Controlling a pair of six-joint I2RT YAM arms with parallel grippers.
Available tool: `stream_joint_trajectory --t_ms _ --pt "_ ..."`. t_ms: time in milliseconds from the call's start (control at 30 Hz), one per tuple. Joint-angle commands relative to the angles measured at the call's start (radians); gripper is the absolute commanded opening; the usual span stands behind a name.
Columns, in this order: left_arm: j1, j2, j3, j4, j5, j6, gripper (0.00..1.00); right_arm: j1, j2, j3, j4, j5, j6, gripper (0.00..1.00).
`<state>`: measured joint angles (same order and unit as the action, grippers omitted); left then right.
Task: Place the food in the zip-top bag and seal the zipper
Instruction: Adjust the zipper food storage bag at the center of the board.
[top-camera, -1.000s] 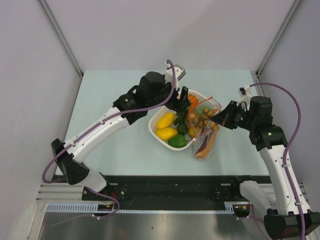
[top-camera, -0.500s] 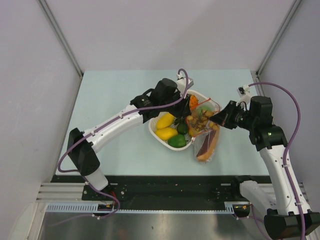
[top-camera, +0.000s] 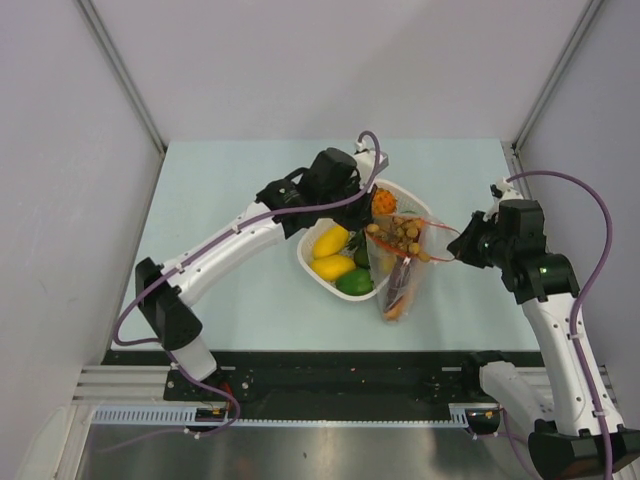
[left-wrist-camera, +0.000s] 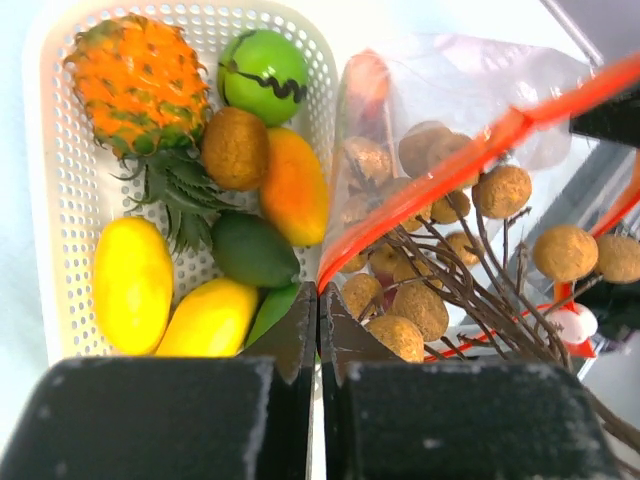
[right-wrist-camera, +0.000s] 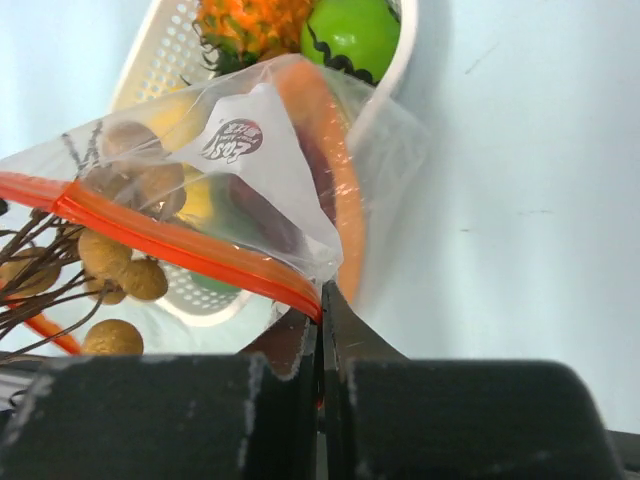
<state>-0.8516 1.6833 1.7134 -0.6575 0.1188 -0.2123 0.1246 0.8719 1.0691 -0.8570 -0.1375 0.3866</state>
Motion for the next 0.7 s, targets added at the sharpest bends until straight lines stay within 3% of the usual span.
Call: stream_joint_trajectory --t_ms 0,167,300,433,667 --pt "-0.046 0.035 0.049 -0.100 0.039 0.091 0.00 0.009 -0.001 0.058 -0.036 -0.005 -0.032 0.00" --pt "-0.112 0.101 0.196 -0.140 0.028 0.131 0.05 0.013 -0.025 0.058 0.036 -0.256 -0.003 0.00" --pt "-0.112 0.076 0.221 -0.110 0.061 0.125 0.40 0.021 -0.030 0.058 0.029 -0.304 -0.008 0.00" --pt "-0.101 0.015 0.085 -0.042 0.099 0.097 0.66 0.021 -0.039 0.058 0.026 -0.303 -0.015 0.00" --pt "-0.064 0.041 0.041 -0.070 0.153 0.048 0.57 0.020 -0.050 0.060 0.038 -0.321 -0.009 0.00"
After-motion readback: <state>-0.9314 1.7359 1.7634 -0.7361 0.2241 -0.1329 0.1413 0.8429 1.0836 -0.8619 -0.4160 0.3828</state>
